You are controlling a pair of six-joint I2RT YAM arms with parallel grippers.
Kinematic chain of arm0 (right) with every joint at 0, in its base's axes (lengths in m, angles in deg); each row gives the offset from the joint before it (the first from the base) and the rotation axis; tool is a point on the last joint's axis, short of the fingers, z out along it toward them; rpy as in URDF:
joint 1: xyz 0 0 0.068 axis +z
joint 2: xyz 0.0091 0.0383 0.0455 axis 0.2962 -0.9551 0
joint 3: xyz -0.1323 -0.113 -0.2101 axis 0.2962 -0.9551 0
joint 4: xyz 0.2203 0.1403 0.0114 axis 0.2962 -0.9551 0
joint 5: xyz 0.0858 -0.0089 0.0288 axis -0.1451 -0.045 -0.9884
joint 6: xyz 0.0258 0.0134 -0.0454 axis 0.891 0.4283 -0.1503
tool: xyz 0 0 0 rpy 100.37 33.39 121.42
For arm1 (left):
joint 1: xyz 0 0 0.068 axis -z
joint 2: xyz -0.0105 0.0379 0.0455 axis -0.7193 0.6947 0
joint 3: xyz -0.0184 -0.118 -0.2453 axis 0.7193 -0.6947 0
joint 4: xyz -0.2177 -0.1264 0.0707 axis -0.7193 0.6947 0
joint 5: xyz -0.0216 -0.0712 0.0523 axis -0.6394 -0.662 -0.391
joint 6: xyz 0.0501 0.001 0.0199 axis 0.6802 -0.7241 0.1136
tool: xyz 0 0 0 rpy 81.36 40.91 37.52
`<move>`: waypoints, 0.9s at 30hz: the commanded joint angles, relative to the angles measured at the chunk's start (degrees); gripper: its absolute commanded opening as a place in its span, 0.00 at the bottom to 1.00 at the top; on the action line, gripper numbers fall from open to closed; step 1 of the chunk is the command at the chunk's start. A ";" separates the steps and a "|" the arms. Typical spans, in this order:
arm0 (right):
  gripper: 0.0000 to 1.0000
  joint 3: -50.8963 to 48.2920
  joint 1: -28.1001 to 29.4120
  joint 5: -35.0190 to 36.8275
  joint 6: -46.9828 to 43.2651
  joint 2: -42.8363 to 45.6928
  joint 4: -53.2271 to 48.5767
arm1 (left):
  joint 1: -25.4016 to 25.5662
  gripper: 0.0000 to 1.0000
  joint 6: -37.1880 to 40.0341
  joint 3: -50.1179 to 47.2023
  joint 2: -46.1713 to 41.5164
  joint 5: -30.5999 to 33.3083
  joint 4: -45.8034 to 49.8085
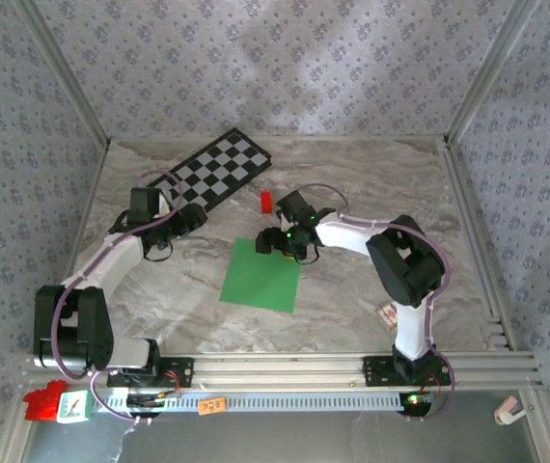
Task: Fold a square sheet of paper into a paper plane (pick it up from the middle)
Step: Move the square sheet of paper to the center of the table, then first fold the square sheet of paper in half at the center of the table.
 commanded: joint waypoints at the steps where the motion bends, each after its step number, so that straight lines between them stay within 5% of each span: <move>1: 0.81 0.73 -2.40 4.42 2.32 -4.96 -3.16 | 1.94 1.00 -0.70 3.12 1.48 0.28 3.32; 7: 0.79 6.24 -2.86 0.28 -2.48 -4.38 -3.83 | 7.49 1.00 -0.39 6.31 4.90 2.25 8.50; 12: 0.84 1.82 -4.78 -3.10 -2.77 5.84 0.86 | 14.34 1.00 1.09 11.12 9.02 4.81 15.12; 20: 0.96 -11.05 -12.84 3.06 -2.77 18.48 1.85 | 27.83 1.00 2.11 23.75 20.76 12.59 27.31; 27: 0.96 -16.13 -17.51 5.95 -2.70 21.75 1.35 | 35.77 0.98 -0.03 34.14 31.85 17.33 33.52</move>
